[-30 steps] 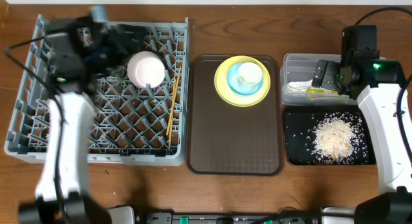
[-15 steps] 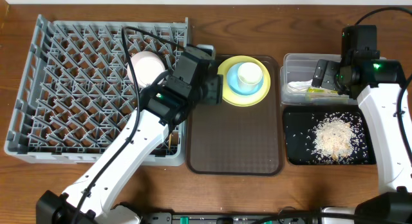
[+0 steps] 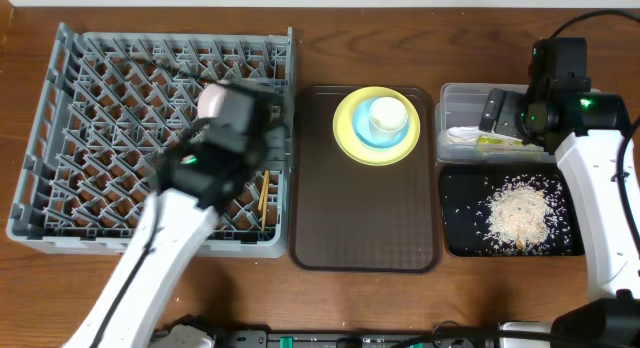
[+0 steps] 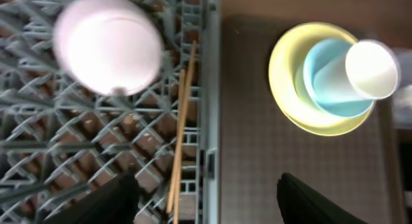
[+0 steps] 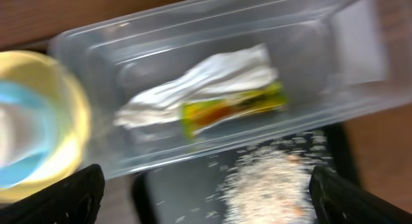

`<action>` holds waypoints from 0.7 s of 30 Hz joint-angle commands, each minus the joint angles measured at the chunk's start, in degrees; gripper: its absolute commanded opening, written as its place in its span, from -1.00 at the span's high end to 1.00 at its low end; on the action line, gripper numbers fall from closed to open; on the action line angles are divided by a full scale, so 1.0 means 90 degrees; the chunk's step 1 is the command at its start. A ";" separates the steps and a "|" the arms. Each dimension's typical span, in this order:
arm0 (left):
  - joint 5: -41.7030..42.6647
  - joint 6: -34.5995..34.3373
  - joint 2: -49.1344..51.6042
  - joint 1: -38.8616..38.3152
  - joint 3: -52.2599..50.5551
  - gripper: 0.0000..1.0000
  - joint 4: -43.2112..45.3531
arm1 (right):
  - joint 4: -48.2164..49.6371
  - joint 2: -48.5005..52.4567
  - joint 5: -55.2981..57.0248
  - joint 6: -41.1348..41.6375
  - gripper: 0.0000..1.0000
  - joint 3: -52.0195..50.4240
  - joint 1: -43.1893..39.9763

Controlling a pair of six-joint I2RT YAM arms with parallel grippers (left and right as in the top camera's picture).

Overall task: Sort waste into correct bins and load items into the dishwasher
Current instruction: 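Release the pink bowl and pull the left gripper back over the rack, then reach the right gripper to the white cup on the blue bowl, grasp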

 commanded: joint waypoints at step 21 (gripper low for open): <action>0.0750 0.0012 -0.0692 0.1683 -0.0005 -0.79 -0.1287 | 0.1265 0.0624 -0.1037 -0.3038 -0.48 0.0357 0.3019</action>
